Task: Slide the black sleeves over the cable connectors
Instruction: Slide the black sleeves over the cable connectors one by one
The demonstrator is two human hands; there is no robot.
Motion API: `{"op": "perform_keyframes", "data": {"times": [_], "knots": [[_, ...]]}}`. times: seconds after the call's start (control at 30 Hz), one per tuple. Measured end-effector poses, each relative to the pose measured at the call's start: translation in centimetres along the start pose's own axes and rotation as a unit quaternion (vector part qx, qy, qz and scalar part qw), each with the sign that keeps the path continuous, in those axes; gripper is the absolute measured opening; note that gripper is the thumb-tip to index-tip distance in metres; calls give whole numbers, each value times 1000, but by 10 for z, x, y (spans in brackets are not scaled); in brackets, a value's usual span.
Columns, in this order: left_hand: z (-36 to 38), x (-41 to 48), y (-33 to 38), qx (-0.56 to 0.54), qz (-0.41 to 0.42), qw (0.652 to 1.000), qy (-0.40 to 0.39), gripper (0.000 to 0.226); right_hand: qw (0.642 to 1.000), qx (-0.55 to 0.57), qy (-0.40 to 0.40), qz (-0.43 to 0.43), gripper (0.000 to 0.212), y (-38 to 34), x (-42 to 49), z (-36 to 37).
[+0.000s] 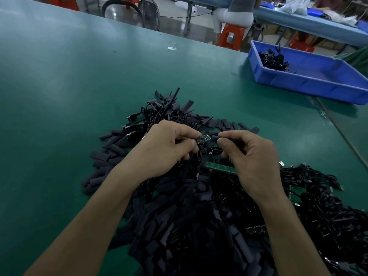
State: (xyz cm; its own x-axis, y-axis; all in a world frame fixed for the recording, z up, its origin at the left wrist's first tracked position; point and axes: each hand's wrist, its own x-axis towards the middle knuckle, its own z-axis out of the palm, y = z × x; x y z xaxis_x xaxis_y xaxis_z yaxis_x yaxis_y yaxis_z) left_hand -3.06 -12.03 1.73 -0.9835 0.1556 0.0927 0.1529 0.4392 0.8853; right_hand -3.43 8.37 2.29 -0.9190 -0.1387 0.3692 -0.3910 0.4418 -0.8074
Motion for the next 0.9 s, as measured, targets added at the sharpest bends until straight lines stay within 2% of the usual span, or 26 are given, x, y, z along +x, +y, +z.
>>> {"op": "perform_keyframes", "data": {"times": [0.47, 0.67, 0.9], "knots": [[-4, -2, 6, -83, -25, 996, -33, 24, 1000, 11, -7, 0, 20, 0, 1, -1], [-5, -2, 4, -62, -16, 997, -52, 27, 995, 47, -81, 26, 22, 3, 6, -10], [-11, -2, 1, -45, -4, 995, -85, 23, 989, 10, -147, 10, 22, 1, 11, -15]]}}
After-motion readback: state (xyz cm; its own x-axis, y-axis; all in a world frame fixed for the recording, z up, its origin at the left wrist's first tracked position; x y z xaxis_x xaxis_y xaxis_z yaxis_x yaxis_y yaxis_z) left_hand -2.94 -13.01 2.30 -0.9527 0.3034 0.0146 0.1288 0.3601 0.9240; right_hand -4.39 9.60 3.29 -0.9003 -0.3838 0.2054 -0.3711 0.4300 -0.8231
